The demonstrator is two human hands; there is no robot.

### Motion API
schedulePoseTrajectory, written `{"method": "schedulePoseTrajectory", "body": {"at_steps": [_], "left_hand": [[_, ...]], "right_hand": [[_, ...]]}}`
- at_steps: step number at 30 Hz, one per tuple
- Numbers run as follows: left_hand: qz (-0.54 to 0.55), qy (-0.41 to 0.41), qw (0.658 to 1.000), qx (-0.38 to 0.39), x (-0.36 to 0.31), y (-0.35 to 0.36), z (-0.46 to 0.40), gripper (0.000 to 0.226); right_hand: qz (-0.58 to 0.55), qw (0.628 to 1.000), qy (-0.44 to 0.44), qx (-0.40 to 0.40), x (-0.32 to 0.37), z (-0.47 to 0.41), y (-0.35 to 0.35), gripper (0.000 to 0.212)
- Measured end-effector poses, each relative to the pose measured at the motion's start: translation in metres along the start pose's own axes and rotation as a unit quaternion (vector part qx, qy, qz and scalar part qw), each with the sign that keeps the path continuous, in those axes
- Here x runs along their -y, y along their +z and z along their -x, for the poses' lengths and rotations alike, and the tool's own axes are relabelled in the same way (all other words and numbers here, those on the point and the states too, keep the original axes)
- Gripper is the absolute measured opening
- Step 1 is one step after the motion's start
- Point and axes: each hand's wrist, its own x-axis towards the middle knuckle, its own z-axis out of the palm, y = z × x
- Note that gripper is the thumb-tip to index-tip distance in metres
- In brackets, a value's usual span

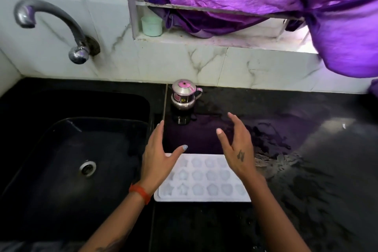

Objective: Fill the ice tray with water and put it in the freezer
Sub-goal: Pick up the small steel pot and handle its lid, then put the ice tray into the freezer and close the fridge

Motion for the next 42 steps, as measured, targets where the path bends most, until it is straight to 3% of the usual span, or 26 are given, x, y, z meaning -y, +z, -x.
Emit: {"method": "schedulePoseTrajectory", "body": {"at_steps": [12, 16, 20, 23, 31, 42], "left_hand": [[-0.061, -0.122, 0.991, 0.010, 0.029, -0.013, 0.078, 0.087], [-0.056, -0.157, 0.986, 0.013, 0.033, -0.013, 0.083, 0.067], [0.034, -0.188, 0.982, 0.006, 0.029, -0.013, 0.083, 0.030], [0.087, -0.204, 0.975, 0.001, 0.034, -0.013, 0.080, 0.020], [0.105, -0.211, 0.972, -0.006, 0.038, -0.015, 0.077, 0.017], [0.119, -0.198, 0.971, -0.053, 0.048, -0.050, 0.070, 0.016]], "right_hand": [[0.128, 0.988, 0.090, 0.010, -0.035, 0.095, -0.013, 0.071], [0.152, 0.976, 0.151, 0.031, -0.038, 0.101, -0.015, 0.055], [0.154, 0.967, 0.194, 0.065, -0.042, 0.101, -0.018, 0.048], [0.128, 0.967, 0.205, 0.076, -0.043, 0.099, -0.021, 0.045], [0.103, 0.964, 0.237, 0.064, -0.045, 0.093, -0.014, 0.039], [0.071, 0.979, 0.183, 0.059, -0.016, 0.074, 0.013, 0.034]]}}
